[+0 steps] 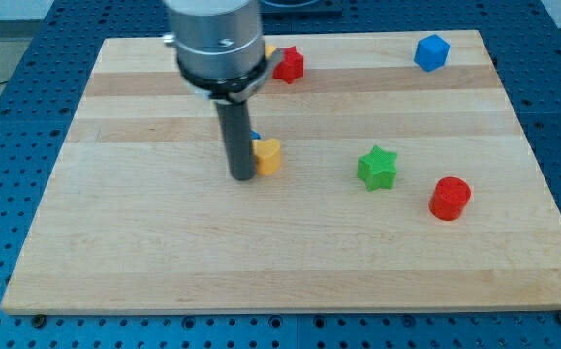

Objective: Push the yellow heart close to the red star

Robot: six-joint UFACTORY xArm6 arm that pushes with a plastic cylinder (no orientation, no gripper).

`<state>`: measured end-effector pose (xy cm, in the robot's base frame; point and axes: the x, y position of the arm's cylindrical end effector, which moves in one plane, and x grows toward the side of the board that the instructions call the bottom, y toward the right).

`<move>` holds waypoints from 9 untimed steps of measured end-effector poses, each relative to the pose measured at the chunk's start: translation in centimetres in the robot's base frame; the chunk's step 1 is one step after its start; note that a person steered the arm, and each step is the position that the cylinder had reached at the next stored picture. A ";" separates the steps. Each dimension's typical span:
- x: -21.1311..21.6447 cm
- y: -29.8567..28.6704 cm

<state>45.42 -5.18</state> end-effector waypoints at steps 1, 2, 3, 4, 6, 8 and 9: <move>-2.6 2.9; -2.5 6.2; -2.5 6.8; -3.3 9.8; -13.7 12.0; -1.7 14.1; -7.6 11.5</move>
<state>37.78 6.30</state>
